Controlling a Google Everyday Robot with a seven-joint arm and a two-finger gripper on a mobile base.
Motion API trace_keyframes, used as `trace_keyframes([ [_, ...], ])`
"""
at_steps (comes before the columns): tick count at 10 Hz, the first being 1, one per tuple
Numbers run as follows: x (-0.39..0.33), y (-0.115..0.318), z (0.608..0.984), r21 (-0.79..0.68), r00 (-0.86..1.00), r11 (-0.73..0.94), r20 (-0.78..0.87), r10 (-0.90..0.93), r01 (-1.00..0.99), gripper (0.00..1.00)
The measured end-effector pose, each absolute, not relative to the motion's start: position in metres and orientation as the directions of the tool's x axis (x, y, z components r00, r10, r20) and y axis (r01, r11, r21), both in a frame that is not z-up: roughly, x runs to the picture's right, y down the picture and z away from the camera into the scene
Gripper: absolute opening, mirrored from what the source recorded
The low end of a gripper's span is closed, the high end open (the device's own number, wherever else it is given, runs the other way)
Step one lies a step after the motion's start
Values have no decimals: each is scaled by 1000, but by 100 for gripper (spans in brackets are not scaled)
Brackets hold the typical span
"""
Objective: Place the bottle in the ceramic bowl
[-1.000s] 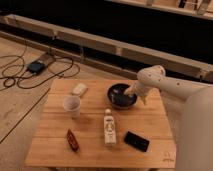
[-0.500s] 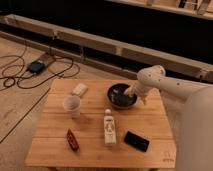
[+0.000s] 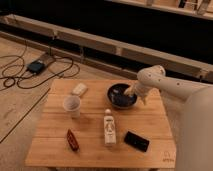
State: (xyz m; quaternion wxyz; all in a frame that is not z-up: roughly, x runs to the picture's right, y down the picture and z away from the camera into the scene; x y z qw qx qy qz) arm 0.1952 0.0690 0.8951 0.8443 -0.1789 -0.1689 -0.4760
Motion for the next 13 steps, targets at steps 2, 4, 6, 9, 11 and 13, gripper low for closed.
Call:
trace_keyframes([
  [2, 195, 69, 895, -141, 490, 483, 456, -743, 864, 80],
  [4, 195, 69, 895, -141, 490, 483, 455, -743, 864, 80],
  [6, 195, 69, 895, -141, 490, 483, 455, -743, 864, 80],
  [9, 195, 69, 895, -141, 490, 483, 455, -743, 864, 80],
  [11, 195, 68, 894, -142, 482, 475, 459, -746, 869, 80],
  [13, 191, 67, 888, -140, 442, 431, 479, -758, 892, 80],
])
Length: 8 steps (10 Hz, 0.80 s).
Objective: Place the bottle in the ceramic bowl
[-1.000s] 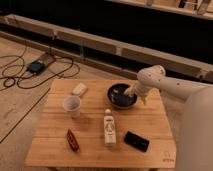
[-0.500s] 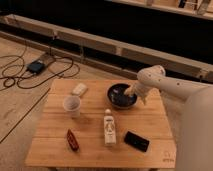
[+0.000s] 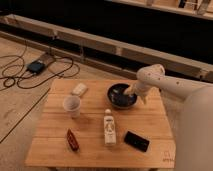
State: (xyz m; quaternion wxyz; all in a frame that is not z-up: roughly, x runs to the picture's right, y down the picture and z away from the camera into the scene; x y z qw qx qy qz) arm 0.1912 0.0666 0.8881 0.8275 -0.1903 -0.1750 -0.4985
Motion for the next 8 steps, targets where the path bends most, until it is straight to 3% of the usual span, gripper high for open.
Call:
trace_keyframes([
  [3, 173, 73, 863, -127, 359, 345, 516, -778, 930, 80],
  [8, 114, 135, 794, -24, 186, 216, 602, -776, 976, 80],
])
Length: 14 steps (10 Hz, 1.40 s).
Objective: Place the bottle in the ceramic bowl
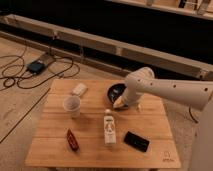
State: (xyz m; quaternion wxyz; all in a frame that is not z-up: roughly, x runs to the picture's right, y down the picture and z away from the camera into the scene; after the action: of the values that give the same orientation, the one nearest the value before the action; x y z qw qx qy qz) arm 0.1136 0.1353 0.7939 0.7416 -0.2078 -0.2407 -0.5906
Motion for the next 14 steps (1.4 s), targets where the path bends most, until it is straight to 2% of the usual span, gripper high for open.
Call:
trace_keyframes([
  [3, 78, 168, 765, 59, 93, 170, 639, -764, 984, 80],
  [5, 60, 182, 758, 104, 29, 127, 653, -757, 986, 80],
  [9, 30, 203, 773, 183, -106, 26, 671, -734, 983, 80],
  [14, 19, 214, 803, 221, -182, -44, 654, -735, 974, 80],
])
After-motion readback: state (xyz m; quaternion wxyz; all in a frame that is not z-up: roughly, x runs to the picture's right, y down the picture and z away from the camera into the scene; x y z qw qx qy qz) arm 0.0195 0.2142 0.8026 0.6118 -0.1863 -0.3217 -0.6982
